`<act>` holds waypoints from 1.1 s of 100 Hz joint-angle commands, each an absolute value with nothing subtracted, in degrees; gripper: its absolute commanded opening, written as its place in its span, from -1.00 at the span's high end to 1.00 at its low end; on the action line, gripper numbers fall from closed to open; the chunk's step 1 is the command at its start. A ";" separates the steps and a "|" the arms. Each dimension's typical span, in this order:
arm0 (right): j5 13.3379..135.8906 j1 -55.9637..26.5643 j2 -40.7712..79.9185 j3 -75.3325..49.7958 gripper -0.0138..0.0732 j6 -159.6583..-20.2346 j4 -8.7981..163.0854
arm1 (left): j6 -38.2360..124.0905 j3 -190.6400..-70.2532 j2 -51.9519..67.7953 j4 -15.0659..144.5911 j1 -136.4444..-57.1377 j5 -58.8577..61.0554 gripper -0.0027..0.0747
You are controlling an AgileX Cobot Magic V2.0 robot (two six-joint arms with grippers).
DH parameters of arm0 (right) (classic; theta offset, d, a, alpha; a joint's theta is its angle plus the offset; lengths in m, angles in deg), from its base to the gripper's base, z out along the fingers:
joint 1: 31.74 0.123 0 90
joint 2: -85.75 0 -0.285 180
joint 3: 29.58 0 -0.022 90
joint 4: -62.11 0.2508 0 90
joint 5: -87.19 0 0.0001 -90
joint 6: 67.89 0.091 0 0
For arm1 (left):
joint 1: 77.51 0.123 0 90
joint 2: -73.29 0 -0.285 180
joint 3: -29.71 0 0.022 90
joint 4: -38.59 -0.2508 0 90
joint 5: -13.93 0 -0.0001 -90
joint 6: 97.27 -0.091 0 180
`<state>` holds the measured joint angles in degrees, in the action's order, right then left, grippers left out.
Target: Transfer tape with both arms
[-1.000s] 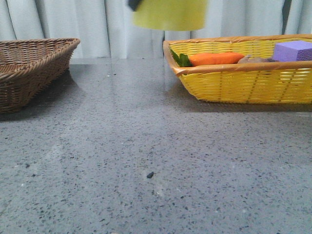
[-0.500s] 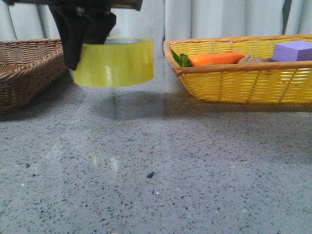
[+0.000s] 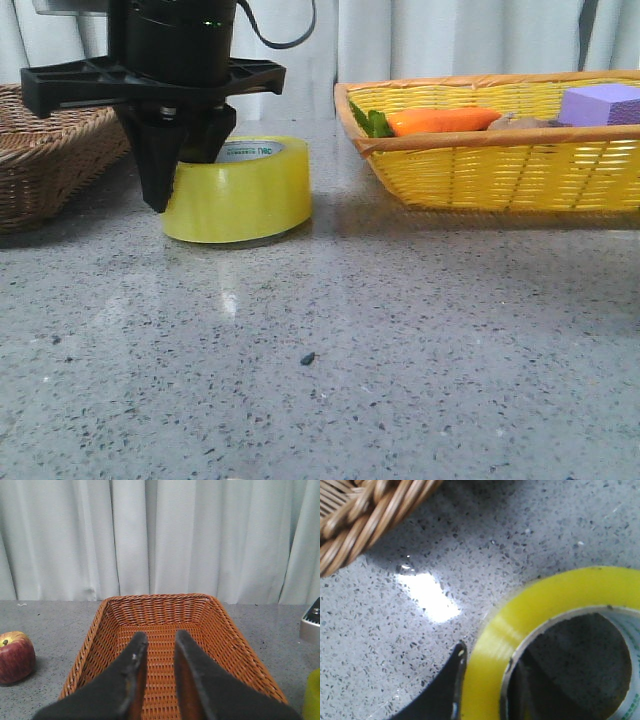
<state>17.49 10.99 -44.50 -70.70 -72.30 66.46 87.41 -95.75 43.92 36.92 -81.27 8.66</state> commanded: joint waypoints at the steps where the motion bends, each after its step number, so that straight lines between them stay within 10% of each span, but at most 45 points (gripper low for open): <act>1: 20.18 10.70 -41.25 -72.54 0.79 -73.07 66.00 | 87.90 -97.98 43.16 37.29 -81.20 12.78 0.63; 45: 20.23 10.70 -41.10 -72.54 0.06 -73.07 66.00 | 87.90 -97.98 43.16 37.29 -81.20 12.78 0.63; 86: 19.20 10.70 -31.98 -77.33 0.09 -73.07 64.76 | 87.44 -101.97 41.45 36.05 -85.50 9.56 0.63; 110: 13.84 10.70 -24.56 -77.58 0.70 -73.07 59.88 | 87.44 -104.03 36.48 36.05 -93.48 10.05 0.63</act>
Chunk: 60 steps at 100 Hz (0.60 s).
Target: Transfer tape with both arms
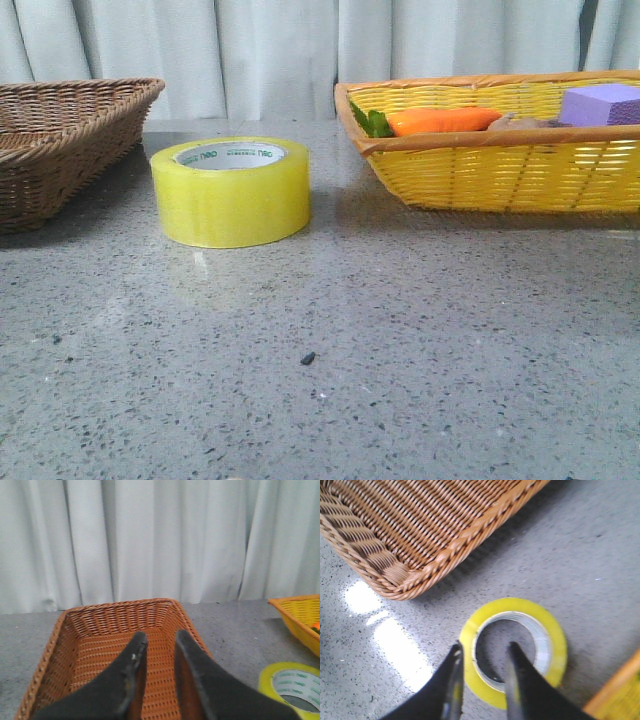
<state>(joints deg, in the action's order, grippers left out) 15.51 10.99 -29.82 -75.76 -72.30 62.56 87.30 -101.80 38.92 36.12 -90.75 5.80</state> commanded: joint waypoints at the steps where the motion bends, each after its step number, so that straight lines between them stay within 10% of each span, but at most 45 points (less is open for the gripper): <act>1: 13.57 10.70 -24.21 -77.58 0.72 -73.07 59.73 | 87.44 -104.13 36.28 36.05 -93.73 10.05 0.63; 60: 12.88 10.70 -9.20 -77.58 0.85 -69.20 48.01 | 87.40 -117.52 9.60 31.32 -114.28 8.07 0.53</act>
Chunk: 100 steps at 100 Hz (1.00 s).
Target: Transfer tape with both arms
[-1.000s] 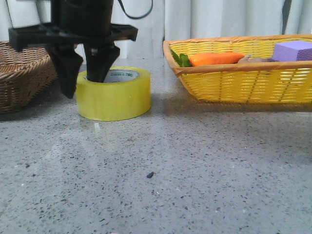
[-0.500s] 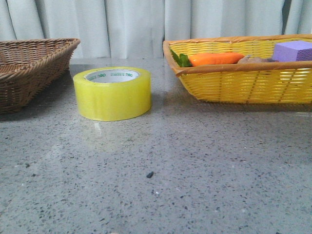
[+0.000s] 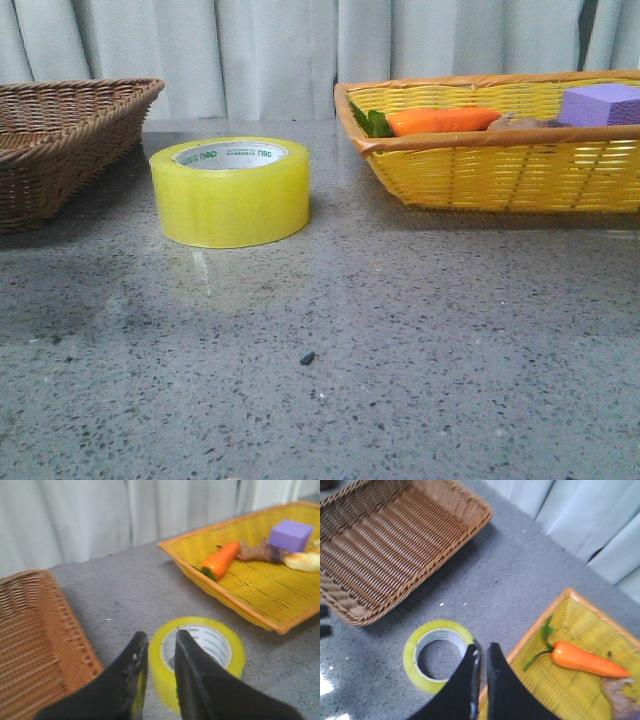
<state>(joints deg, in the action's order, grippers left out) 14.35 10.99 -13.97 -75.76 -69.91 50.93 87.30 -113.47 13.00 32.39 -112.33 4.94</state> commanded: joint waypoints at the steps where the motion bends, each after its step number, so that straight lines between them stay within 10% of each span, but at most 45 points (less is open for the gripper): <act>1: 12.88 10.70 -9.03 -77.58 0.85 -69.20 47.84 | 87.40 -117.97 9.22 31.32 -114.43 8.03 0.52; 25: 12.68 10.70 -0.94 -72.61 0.85 -66.40 41.51 | 87.40 -127.18 -3.12 31.32 -116.86 -0.14 -0.02; 100: 16.87 10.70 21.04 -41.00 0.85 -53.16 29.65 | 70.70 -147.11 -24.58 46.33 -116.90 -23.45 -0.02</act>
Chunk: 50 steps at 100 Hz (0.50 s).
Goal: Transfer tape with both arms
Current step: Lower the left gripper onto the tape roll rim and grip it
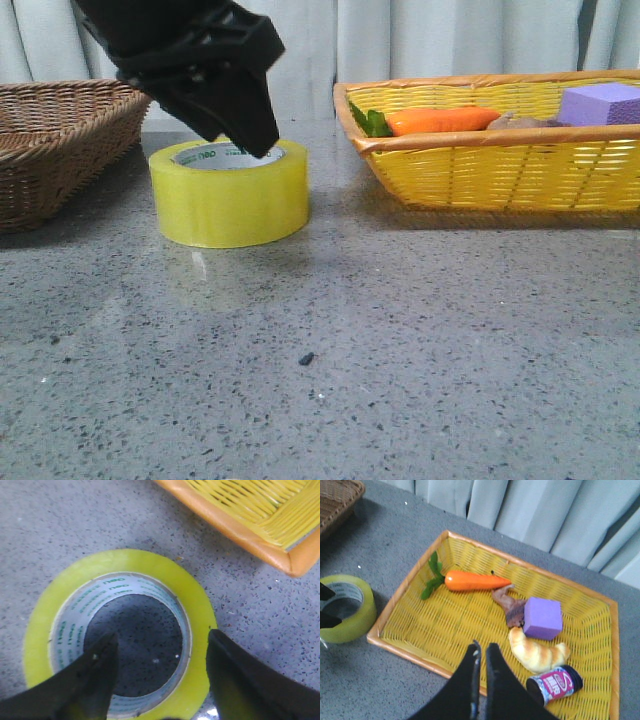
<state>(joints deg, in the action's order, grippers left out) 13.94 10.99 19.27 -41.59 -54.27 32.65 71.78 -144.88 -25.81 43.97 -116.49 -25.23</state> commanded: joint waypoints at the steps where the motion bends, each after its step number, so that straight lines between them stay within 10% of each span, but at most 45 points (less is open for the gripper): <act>1: 17.01 10.70 21.02 -40.76 0.85 -52.99 29.54 | 70.70 -147.11 -24.62 46.58 -116.90 -23.45 -0.02; 50: 17.91 10.70 21.42 -39.85 0.85 -52.44 29.43 | 70.56 -147.20 -28.75 48.63 -116.90 -24.05 -0.02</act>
<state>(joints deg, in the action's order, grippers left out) 14.31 10.99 20.59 -38.94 -52.75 32.21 70.77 -146.47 -29.10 48.19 -116.49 -24.33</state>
